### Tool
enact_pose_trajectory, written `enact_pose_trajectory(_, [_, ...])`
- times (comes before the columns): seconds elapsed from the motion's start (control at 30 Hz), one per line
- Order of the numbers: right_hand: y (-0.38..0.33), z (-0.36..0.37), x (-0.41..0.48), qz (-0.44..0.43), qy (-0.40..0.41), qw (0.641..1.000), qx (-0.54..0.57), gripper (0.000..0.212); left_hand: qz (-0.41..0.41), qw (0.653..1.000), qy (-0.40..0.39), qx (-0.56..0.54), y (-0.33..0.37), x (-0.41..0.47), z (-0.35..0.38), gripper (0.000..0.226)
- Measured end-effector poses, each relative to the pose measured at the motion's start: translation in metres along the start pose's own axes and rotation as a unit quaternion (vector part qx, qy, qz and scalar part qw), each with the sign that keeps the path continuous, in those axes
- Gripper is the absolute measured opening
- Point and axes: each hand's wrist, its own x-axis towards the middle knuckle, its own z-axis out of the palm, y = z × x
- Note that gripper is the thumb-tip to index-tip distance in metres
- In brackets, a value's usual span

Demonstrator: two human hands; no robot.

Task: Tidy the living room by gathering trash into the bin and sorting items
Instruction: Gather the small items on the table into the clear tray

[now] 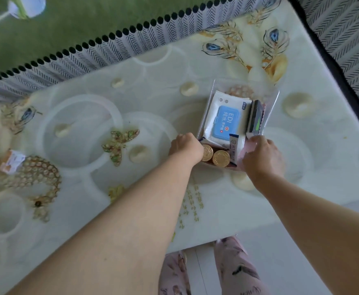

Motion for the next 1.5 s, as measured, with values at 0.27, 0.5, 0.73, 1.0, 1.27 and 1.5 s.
enact_pose_trajectory(0.27, [-0.024, 0.023, -0.014, -0.022, -0.036, 0.999, -0.018, 0.050, -0.023, 0.999, 0.015, 0.036, -0.034, 0.011, -0.015, 0.031])
enact_pose_trajectory(0.5, [-0.069, 0.042, -0.028, -0.117, -0.045, 0.991, -0.056, 0.052, -0.083, 0.995, 0.032, 0.033, -0.092, 0.010, -0.030, 0.029])
enact_pose_trajectory(0.73, [-0.123, 0.084, -0.061, -0.198, -0.103, 0.973, -0.060, 0.053, -0.157, 0.986, 0.045, 0.008, -0.173, 0.007, -0.053, 0.032])
enact_pose_trajectory(1.0, [-0.188, 0.135, -0.117, -0.257, -0.172, 0.949, -0.062, 0.057, -0.242, 0.967, 0.072, -0.014, -0.280, -0.006, -0.069, 0.031])
enact_pose_trajectory(1.27, [-0.244, 0.181, -0.175, -0.303, -0.194, 0.931, -0.066, 0.061, -0.273, 0.956, 0.102, -0.026, -0.376, -0.015, -0.081, 0.031])
enact_pose_trajectory(1.5, [-0.277, 0.213, -0.207, -0.305, -0.126, 0.933, -0.144, 0.057, -0.242, 0.965, 0.076, -0.063, -0.418, -0.009, -0.095, 0.031])
